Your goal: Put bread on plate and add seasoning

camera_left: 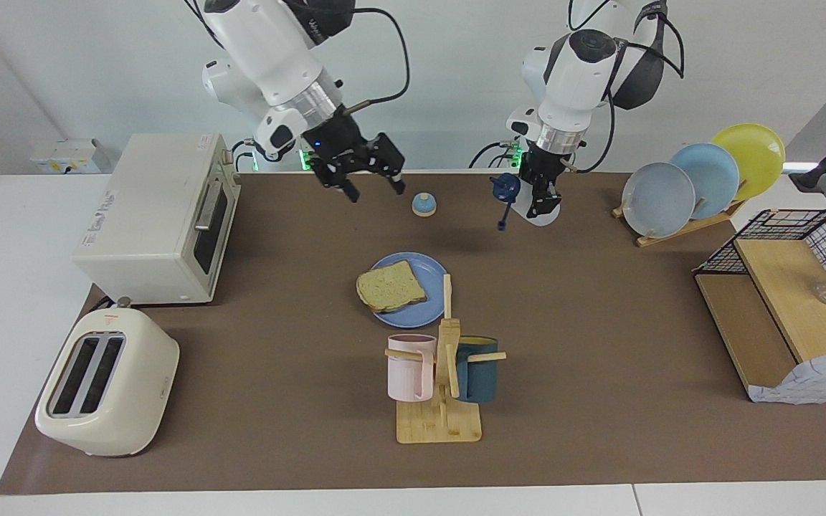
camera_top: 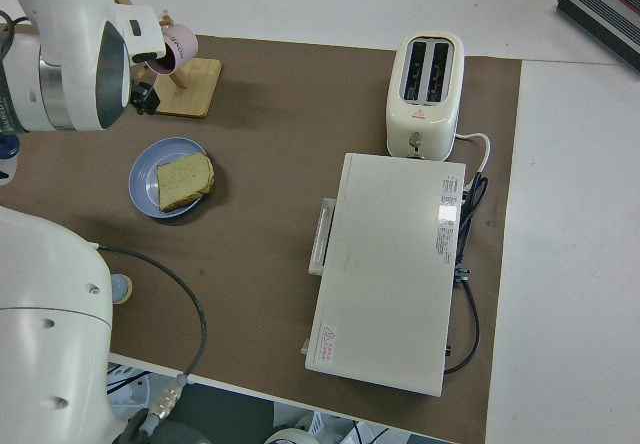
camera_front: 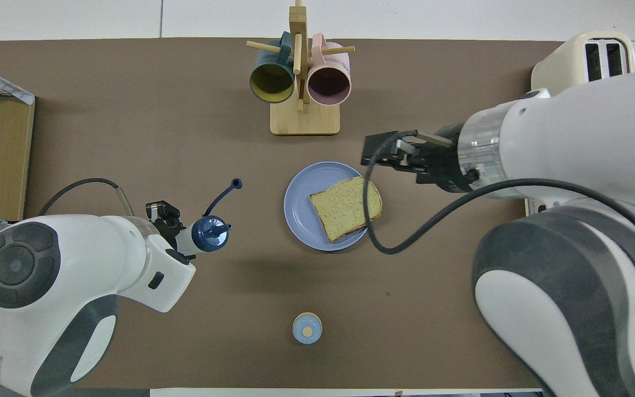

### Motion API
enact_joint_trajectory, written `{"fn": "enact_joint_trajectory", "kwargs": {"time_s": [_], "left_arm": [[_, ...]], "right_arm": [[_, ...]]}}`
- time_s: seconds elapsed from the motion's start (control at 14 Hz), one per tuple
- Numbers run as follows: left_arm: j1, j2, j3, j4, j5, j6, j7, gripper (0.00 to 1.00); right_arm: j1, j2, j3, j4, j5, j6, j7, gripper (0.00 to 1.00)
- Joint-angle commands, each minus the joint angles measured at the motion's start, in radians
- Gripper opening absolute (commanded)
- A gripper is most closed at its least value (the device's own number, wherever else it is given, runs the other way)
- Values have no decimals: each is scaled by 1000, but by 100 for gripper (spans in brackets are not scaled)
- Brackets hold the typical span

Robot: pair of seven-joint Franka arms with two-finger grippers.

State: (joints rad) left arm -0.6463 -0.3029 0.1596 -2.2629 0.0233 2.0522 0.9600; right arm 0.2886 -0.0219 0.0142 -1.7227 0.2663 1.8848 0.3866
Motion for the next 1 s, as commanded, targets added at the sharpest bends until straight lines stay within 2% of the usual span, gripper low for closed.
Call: {"fn": "enact_joint_trajectory", "kwargs": {"time_s": [0.0, 0.07, 0.21, 0.36, 0.5, 0.72, 0.93], "left_arm": [[-1, 17, -34, 37, 62, -10, -73, 0], [-1, 27, -58, 52, 82, -20, -113, 0], [-1, 91, -109, 123, 124, -62, -167, 0], [-1, 180, -170, 209, 177, -127, -254, 0], [-4, 260, -215, 235, 251, -126, -337, 0], [-67, 324, -223, 247, 351, -162, -417, 0], [-101, 427, -223, 348, 391, -263, -422, 0]], "right_arm": [[-142, -6, 12, 26, -151, -130, -248, 100], [-201, -3, 12, 40, -165, -172, -283, 100], [-284, 11, 12, 102, -211, -293, -346, 100], [-304, 10, 12, 135, -272, -387, -379, 100], [-322, 0, 12, 120, -295, -403, -384, 100], [-327, 7, 19, 115, -297, -409, -384, 100], [-316, -3, -8, 104, -305, -397, -385, 100]]}}
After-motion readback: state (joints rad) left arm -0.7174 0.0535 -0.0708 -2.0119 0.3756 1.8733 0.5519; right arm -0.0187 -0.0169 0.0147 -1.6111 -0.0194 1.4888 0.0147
